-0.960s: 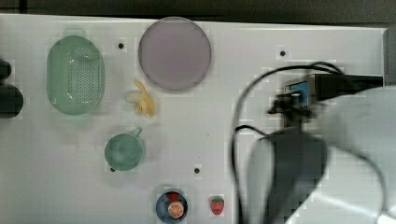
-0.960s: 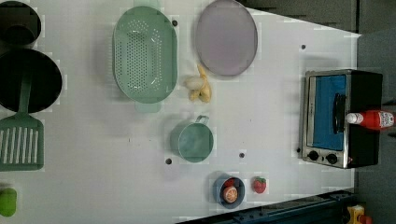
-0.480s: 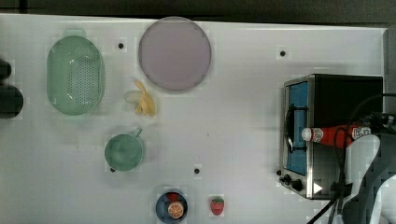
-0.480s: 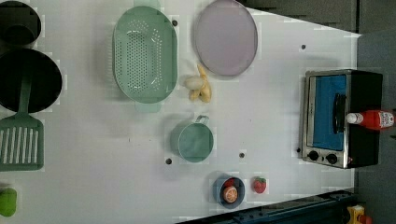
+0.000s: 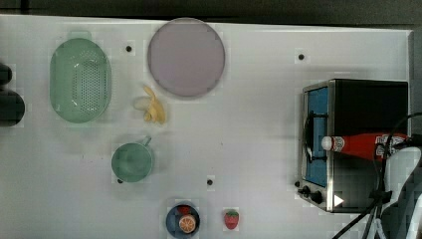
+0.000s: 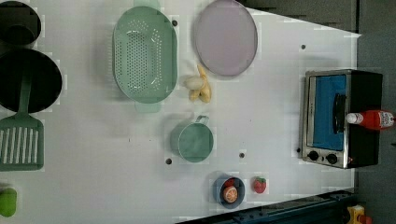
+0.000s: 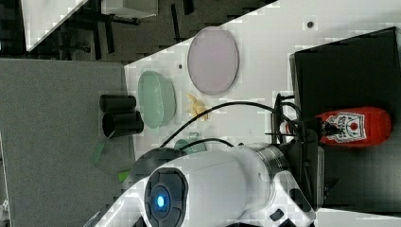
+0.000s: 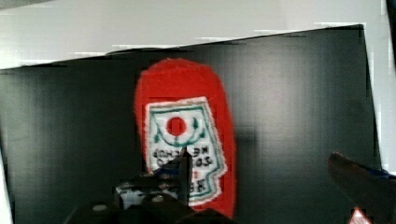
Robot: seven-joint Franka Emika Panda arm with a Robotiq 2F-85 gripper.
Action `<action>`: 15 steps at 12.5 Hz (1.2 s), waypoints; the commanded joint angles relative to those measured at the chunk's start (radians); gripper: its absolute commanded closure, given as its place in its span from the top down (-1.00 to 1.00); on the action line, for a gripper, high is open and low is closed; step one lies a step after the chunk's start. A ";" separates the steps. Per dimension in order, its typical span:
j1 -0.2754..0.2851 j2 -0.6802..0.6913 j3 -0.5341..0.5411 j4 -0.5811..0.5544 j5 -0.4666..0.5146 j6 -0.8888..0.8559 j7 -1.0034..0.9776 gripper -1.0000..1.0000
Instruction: Pick Ketchup from oven and place it on table.
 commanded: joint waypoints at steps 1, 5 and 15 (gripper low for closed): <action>0.002 0.054 0.032 0.052 0.054 0.055 -0.073 1.00; -0.008 0.145 0.030 0.050 0.143 0.065 -0.137 1.00; 0.056 0.025 0.035 0.217 0.151 -0.191 -0.137 0.26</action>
